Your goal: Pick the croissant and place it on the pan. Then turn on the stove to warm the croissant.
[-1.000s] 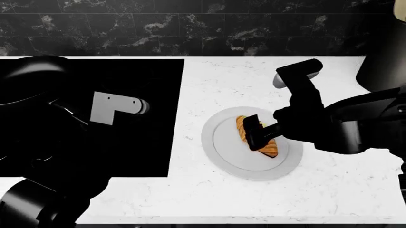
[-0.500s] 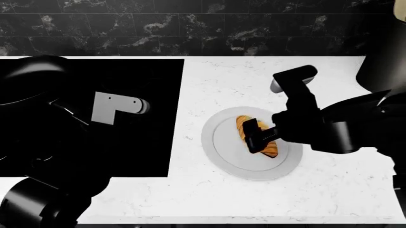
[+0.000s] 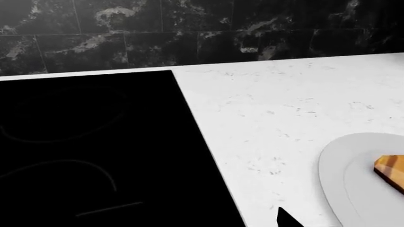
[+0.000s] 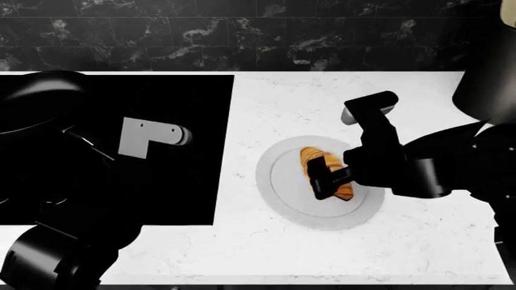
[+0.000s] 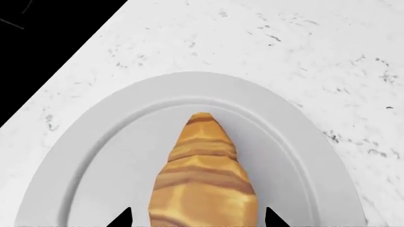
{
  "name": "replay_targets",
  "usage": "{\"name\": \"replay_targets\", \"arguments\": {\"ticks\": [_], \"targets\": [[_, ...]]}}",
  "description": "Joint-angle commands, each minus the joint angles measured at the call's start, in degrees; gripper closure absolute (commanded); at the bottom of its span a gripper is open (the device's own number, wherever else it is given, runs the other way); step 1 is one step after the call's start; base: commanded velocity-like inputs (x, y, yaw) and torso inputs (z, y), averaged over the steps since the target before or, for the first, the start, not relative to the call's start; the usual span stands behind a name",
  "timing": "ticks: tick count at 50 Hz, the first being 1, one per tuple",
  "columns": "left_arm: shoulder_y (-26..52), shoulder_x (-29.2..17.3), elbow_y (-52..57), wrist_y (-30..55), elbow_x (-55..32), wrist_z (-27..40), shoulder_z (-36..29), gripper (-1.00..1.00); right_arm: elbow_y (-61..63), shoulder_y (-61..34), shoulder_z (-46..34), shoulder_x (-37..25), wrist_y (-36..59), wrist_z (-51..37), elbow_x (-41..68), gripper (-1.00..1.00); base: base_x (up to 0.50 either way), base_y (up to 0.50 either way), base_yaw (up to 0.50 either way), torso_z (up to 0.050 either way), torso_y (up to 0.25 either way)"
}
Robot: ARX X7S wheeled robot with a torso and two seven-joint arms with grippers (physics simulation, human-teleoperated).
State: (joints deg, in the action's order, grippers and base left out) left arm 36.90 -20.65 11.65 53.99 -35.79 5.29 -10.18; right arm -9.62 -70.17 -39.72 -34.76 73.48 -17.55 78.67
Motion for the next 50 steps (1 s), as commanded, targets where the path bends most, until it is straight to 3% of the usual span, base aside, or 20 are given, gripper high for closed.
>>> {"name": "replay_targets", "arguments": {"ticks": [1,2,3,50], "targets": [[0.2,0.0,-0.8,-0.3,0.0,0.0,-0.3,-1.00,-0.8,0.4,-0.4,-0.1,-0.4,0.3,-0.1,-1.00,0.00,0.00,0.00,0.000,0.000],[0.2,0.0,-0.9,-0.4,0.0,0.0,-0.3,-1.00,-0.8,0.4,-0.5,-0.1,-0.4,0.4,-0.1,-1.00,0.00,0.00,0.00,0.000,0.000],[0.3,0.1,-1.0,-0.2,-0.1,0.0,-0.3,-1.00,-0.9,0.5,-0.5,-0.1,-0.3,0.3,0.0,1.00,0.00,0.00,0.00,0.000,0.000],[0.1,-0.3,1.3,0.6,-2.4,1.3,0.7,-1.00,9.5,-4.0,1.9,-2.3,1.1,-8.5,4.3,1.00,0.00,0.00,0.00,0.000,0.000]]}}
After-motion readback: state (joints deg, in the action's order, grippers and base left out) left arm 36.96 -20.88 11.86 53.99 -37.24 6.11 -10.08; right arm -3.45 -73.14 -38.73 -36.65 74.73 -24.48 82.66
